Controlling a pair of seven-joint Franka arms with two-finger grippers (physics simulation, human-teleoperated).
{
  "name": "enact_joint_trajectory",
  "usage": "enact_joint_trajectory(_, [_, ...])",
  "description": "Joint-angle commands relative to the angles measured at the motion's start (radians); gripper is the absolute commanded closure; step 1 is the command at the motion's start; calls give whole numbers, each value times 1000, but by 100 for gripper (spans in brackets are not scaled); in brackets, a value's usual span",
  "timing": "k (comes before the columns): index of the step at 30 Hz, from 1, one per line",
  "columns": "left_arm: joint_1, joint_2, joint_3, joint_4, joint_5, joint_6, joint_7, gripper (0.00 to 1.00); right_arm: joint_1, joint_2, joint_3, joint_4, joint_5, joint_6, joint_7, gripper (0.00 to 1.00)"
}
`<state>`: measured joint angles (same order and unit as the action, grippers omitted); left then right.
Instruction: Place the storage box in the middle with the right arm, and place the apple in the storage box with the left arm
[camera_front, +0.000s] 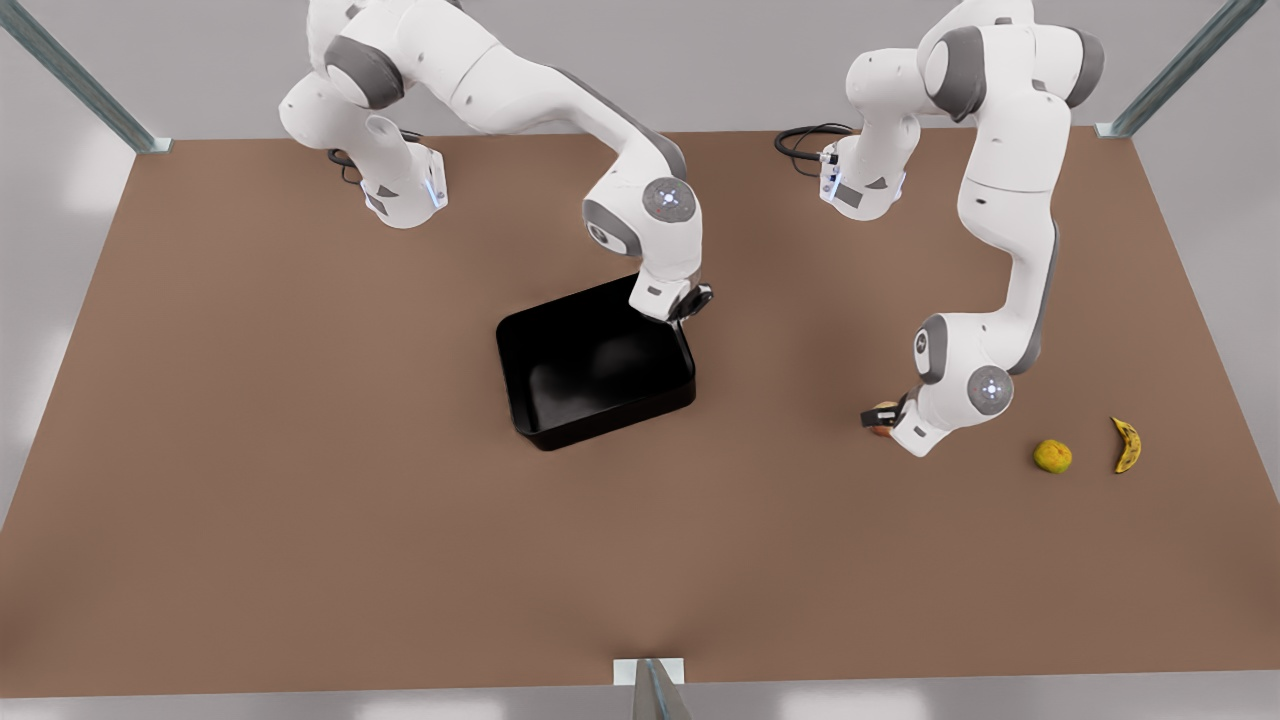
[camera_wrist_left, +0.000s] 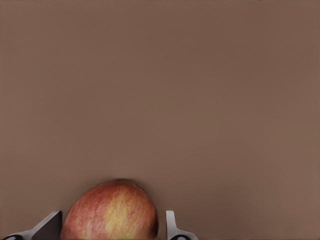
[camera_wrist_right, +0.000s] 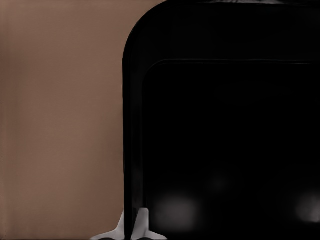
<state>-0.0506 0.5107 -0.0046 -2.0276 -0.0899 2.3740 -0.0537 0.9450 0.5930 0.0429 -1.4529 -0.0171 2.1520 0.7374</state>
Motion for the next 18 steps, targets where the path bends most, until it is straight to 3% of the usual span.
enact_joint_trajectory(1, [0, 0, 0, 0, -1, 1, 0, 1, 12, 14, 0, 20, -4, -1, 14, 79])
enact_joint_trajectory(4, [-3, 8, 2, -2, -4, 1, -2, 1, 81, 128, -1, 180, -7, 8, 83, 79])
enact_joint_trajectory(9, [0, 9, 2, 0, -2, 17, -2, 10, 121, 280, -34, 284, -9, 253, 83, 79])
enact_joint_trajectory(10, [0, 9, 2, 0, -2, 17, -2, 12, 121, 291, -35, 295, -9, 276, 83, 43])
enact_joint_trajectory(11, [0, 9, 3, 0, -1, 19, -2, 13, 123, 288, -35, 286, -10, 278, 85, 0])
enact_joint_trajectory(14, [-2, 11, 3, 0, -1, 21, -2, 15, 123, 257, -35, 282, -12, 275, 80, 0])
enact_joint_trajectory(16, [0, 11, 3, 0, -1, 21, -2, 15, 64, 107, -25, 206, -9, 227, 56, 0])
enact_joint_trajectory(18, [0, 11, 3, 0, 1, 21, -2, 16, -115, -200, -21, 112, -6, -249, -311, 0])
